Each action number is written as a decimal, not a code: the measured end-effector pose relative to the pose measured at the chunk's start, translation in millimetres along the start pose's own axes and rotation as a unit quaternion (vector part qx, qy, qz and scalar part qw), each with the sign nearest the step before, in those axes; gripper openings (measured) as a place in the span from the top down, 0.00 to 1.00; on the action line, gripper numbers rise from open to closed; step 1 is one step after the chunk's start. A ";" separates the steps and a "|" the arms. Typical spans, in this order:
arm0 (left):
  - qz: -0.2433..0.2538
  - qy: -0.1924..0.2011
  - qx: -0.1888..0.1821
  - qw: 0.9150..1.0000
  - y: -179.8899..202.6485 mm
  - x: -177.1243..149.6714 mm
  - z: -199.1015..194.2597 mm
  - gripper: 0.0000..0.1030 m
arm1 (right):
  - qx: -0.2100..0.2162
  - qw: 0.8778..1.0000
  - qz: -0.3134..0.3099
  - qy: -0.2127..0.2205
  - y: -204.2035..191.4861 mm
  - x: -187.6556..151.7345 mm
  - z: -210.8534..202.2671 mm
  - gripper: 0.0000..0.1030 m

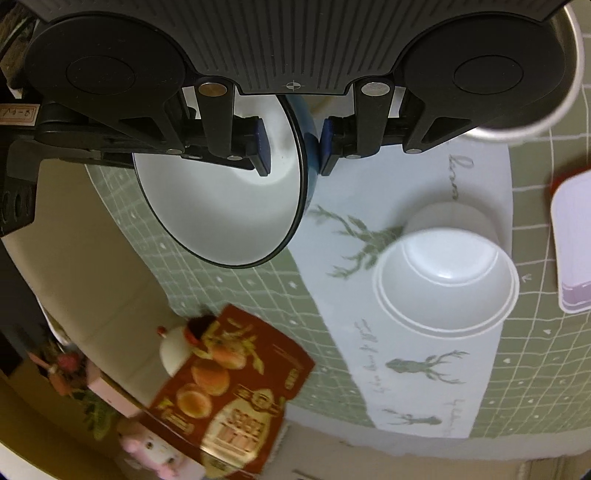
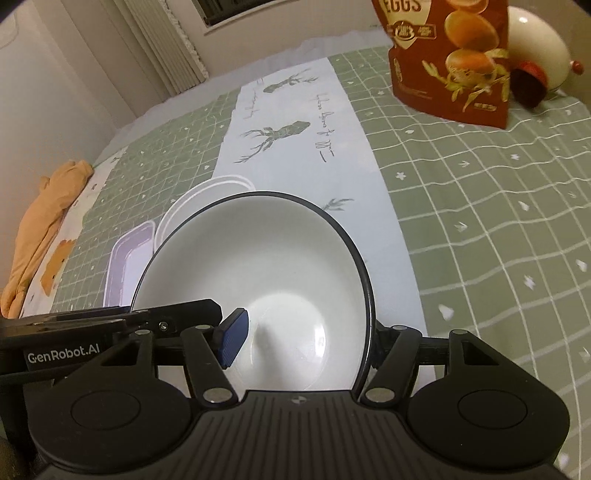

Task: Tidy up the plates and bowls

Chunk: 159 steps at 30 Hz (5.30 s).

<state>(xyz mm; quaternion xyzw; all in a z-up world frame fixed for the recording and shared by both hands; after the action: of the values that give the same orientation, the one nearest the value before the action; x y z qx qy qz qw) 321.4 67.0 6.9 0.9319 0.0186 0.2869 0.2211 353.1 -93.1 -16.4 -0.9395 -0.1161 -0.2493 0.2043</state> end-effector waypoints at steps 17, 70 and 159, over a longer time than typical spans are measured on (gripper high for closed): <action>0.016 -0.090 0.019 0.996 -14.1 -68.9 18.8 0.71 | -0.003 0.998 0.039 -0.058 9.0 -91.4 17.1 0.36; 0.058 -0.076 0.055 0.994 -5.9 -61.0 14.2 0.79 | -0.029 0.998 -0.009 -0.060 -2.4 -92.1 13.2 0.26; -0.207 0.115 0.073 0.969 -172.5 52.3 20.0 0.75 | -0.103 0.991 -0.084 -0.003 -75.1 96.9 129.0 0.08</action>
<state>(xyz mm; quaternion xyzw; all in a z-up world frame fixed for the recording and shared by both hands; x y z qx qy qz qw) 391.7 222.9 -53.2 0.8820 0.2575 0.3381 0.2038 465.7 42.0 -44.1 -0.9433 -0.1689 -0.2730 0.0846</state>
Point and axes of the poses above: each gripper's, at about its wrist camera, not at the fingertips, and z roughly the way its jaws point, y to its right, x to its top, the point moved 3 cm from there along z, roughly the way its jaws point, and after that the axes turned 3 degrees about -y, right-handed, at the moved point
